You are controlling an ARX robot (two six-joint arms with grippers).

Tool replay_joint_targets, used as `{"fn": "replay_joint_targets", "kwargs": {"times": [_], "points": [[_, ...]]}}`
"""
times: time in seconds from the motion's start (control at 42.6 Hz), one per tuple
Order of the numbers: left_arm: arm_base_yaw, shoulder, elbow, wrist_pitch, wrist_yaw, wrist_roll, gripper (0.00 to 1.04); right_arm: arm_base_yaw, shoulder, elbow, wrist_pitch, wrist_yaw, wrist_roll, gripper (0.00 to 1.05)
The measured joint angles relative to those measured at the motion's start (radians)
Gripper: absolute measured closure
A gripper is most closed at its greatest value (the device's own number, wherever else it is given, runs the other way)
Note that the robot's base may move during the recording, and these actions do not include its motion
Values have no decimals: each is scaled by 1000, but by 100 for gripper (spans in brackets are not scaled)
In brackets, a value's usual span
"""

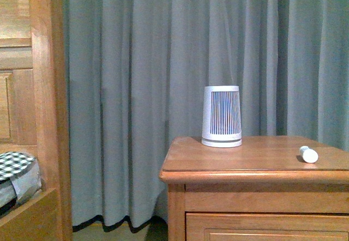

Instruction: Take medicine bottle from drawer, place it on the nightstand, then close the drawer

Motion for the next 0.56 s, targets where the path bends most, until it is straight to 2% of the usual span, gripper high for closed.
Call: {"fn": "replay_joint_targets", "kwargs": {"times": [0.047,0.564], "points": [[0,0,0,0,0,0,7,0,0,0,0,0,0,5],[0,0,0,0,0,0,7,0,0,0,0,0,0,7]]}}
